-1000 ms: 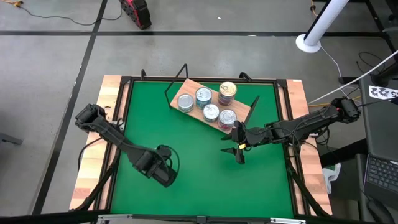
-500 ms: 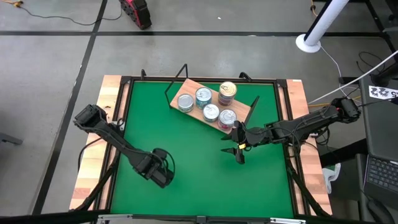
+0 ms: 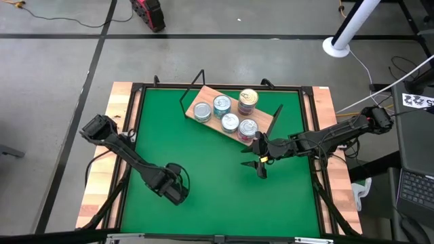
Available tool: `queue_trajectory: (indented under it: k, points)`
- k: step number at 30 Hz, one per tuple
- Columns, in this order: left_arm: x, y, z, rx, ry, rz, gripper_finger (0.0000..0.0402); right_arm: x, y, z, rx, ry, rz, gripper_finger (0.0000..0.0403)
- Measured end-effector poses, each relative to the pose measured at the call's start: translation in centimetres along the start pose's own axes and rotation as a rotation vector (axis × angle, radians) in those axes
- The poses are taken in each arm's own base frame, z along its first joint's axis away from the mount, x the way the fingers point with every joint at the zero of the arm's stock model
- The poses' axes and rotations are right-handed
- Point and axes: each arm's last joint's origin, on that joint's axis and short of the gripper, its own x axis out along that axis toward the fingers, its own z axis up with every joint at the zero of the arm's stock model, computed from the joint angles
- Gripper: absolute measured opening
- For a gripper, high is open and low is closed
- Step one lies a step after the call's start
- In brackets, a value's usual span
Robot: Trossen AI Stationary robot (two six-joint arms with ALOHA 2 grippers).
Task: Stack canned seafood by type on shelf
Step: Stack the yellow-blue tuna can on top of the yellow-blue tuna can on the shelf
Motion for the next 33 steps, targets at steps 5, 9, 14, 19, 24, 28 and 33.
queue_trajectory:
  k: [5,9,14,19,24,28,33]
  points:
    - [0.5,-0.2,-0.1,0.028,0.002,0.021,0.0249,0.0,0.0,0.0,0.0,0.0,0.0,0.0241]
    - [0.7,-0.2,-0.1,0.057,0.003,0.032,0.0247,0.0,0.0,0.0,0.0,0.0,0.0,0.0241]
    - [0.8,0.0,0.0,0.082,0.004,0.055,0.021,0.0,0.0,0.0,-0.001,0.0,0.0,0.0241]
    - [0.8,0.4,0.0,0.13,0.0,0.099,0.0162,0.0,0.0,0.0,-0.001,0.0,0.0,0.0241]
    - [0.8,0.9,0.1,0.171,-0.014,0.154,0.0127,0.0,0.0,0.0,-0.001,0.0,0.0,0.0241]
    - [0.9,1.2,0.2,0.196,-0.024,0.182,0.0102,0.0,0.0,0.0,-0.001,0.0,0.0,0.0241]
    - [0.9,1.4,0.4,0.21,-0.069,0.211,0.0062,0.0,0.0,0.0,-0.001,0.0,0.0,0.0241]
